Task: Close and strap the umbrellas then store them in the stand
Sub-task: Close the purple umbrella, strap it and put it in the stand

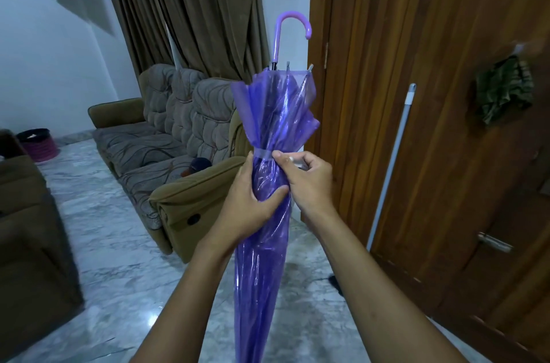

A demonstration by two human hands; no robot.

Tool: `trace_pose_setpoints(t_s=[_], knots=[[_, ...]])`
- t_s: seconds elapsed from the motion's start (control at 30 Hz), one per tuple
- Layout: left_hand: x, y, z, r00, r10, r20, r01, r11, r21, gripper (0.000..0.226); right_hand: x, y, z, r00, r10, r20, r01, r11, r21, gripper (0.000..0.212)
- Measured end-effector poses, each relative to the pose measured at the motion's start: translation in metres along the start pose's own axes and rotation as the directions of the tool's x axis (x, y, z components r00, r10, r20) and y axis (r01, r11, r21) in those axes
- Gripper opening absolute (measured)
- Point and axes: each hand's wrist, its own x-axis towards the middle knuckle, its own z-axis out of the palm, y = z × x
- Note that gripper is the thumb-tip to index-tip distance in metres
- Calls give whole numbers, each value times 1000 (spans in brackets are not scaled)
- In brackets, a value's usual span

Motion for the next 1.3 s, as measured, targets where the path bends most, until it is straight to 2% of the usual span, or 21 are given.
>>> trace_pose_setpoints(t_s=[0.13,0.27,0.43,0.5,0.57,0.63,0.67,0.73,0.77,0.83,0.87,0.9,0.93,1.0,1.07,1.13,1.2,1.3], knots=[[3,-3,-1,997,6,-82,-8,1000,-18,62,-1,-5,-4,989,54,138,-55,998,6,9],[7,-8,-8,988,-65,-140,50,992,-113,65,8,-10,-13,952,64,299,-76,997,27,24],[10,-12,-4,956,-193,-222,109,933,-344,69,16,-11,-18,975,-2,223,32,991,-132,21],[11,-16,-3,956,-238,-171,124,858,-498,69,16,-9,-17,977,42,210,-18,993,-113,22],[8,-17,-4,968,-248,-50,162,759,-631,66,17,-6,-16,953,145,265,-153,988,9,30],[4,-16,-6,972,-220,85,217,693,-687,62,17,-5,-15,931,194,308,-231,969,87,33],[3,-16,-8,967,-216,134,247,675,-696,60,17,-4,-14,935,185,303,-220,972,85,32],[6,-17,-13,952,-246,179,302,693,-654,60,18,-4,-14,952,150,267,-167,985,39,31],[8,-16,-15,951,-262,166,308,749,-586,61,17,-5,-16,962,128,242,-136,990,19,29],[12,-13,-21,965,-257,54,261,916,-304,60,15,-8,-17,979,75,188,-71,997,-29,22],[13,-11,-22,970,-243,-30,234,956,-178,51,14,-11,-16,985,48,163,-39,997,-59,18],[13,-10,-21,972,-218,-92,204,970,-134,40,12,-13,-15,990,18,141,-7,997,-77,15],[12,-8,-18,975,-186,-119,171,978,-121,33,11,-15,-14,992,-19,124,30,996,-87,14],[10,-1,-14,985,-144,-93,130,981,-142,36,7,-20,-10,995,-60,77,66,994,-82,15],[6,3,-8,990,-132,40,137,970,-202,45,4,-25,-8,996,-65,59,68,996,-57,17],[0,4,-2,989,-121,90,130,987,-94,66,4,-25,-8,997,-42,63,45,998,-52,17],[-2,0,2,996,-92,9,91,996,16,84,6,-22,-7,995,-20,95,31,993,-111,19],[1,-6,2,995,-58,-83,56,998,-23,70,9,-19,-7,980,13,196,17,988,-151,25]])
